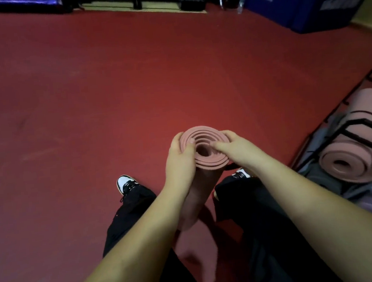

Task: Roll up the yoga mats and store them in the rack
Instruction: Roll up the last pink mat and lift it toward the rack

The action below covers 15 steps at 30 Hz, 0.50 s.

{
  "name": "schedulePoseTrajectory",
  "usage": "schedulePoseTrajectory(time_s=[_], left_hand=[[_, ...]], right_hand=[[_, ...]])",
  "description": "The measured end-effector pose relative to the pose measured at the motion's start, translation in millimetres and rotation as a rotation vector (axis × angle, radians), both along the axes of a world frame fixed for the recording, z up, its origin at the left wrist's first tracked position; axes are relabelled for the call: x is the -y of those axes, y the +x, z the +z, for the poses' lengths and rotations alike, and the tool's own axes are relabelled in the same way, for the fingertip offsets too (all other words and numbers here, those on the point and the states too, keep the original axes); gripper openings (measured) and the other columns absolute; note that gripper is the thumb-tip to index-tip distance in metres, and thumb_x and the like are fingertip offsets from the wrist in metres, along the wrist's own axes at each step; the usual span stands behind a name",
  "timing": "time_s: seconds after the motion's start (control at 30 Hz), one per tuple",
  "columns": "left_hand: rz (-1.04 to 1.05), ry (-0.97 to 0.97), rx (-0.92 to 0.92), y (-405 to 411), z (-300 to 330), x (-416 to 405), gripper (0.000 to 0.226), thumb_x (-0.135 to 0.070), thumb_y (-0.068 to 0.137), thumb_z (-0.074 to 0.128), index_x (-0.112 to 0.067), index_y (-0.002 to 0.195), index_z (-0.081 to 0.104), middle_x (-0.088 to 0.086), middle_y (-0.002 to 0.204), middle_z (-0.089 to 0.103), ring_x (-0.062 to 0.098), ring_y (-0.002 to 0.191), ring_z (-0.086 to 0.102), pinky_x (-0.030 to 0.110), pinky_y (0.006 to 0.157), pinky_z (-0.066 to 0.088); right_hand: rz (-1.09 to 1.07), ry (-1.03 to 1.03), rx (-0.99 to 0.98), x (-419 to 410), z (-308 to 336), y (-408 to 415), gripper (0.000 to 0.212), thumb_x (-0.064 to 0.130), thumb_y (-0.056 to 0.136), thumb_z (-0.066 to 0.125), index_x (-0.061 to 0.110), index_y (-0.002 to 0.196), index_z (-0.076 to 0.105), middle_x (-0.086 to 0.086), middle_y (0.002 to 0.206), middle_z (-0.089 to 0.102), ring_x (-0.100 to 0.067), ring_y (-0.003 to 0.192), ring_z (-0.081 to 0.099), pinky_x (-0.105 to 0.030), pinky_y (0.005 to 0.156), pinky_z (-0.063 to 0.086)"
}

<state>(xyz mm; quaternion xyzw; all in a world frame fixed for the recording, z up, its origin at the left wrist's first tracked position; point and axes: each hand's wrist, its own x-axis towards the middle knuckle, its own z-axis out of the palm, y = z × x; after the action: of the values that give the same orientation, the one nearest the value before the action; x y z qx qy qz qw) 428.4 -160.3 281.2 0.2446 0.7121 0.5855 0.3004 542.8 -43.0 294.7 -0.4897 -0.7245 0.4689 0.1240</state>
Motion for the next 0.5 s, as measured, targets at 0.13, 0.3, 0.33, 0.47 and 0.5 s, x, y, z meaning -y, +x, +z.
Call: schedulePoseTrajectory(time_s=[0.13,0.3,0.33,0.47,0.5], left_hand=[[-0.089,0.041,0.022,-4,-5,-4,0.04,-0.031,0.1,0.052,-0.027,0.14,0.048,-0.005,0.132,0.059,0.014,0.12,0.054,0.032,0.101,0.041],[-0.144,0.078,0.031,5,-3,-29,0.037,-0.03,0.099,0.055,-0.024,0.136,0.049,-0.01,0.118,0.059,0.011,0.112,0.056,0.028,0.093,0.041],[-0.151,0.063,0.022,13,-2,-39,0.036,-0.031,0.099,0.055,-0.023,0.133,0.048,-0.009,0.116,0.059,0.013,0.11,0.056,0.029,0.092,0.042],[-0.219,0.027,-0.045,59,-6,-82,0.044,-0.044,0.098,0.051,-0.013,0.128,0.046,0.004,0.122,0.056,0.023,0.119,0.053,0.032,0.097,0.04],[-0.286,0.024,-0.098,77,-11,-93,0.057,-0.053,0.096,0.049,-0.011,0.135,0.045,0.007,0.133,0.049,0.023,0.128,0.046,0.03,0.104,0.035]], right_hand=[[-0.012,-0.097,0.082,-3,1,7,0.068,0.057,0.056,0.078,0.038,0.117,0.053,0.004,0.106,0.07,-0.019,0.102,0.065,-0.044,0.087,0.056],[-0.114,-0.246,0.011,-16,2,19,0.04,0.024,0.08,0.072,0.03,0.116,0.056,-0.007,0.11,0.065,-0.029,0.1,0.063,-0.034,0.057,0.055],[-0.153,-0.27,-0.01,-23,0,28,0.035,0.02,0.081,0.07,0.028,0.112,0.057,-0.006,0.107,0.066,-0.028,0.096,0.063,-0.035,0.06,0.056],[-0.307,-0.337,-0.093,-53,-7,72,0.02,0.016,0.084,0.063,0.024,0.102,0.058,-0.007,0.099,0.065,-0.025,0.084,0.062,-0.036,0.06,0.055],[-0.349,-0.351,-0.115,-63,-11,92,0.02,0.016,0.084,0.062,0.023,0.103,0.058,-0.009,0.104,0.064,-0.028,0.088,0.063,-0.036,0.058,0.055]])
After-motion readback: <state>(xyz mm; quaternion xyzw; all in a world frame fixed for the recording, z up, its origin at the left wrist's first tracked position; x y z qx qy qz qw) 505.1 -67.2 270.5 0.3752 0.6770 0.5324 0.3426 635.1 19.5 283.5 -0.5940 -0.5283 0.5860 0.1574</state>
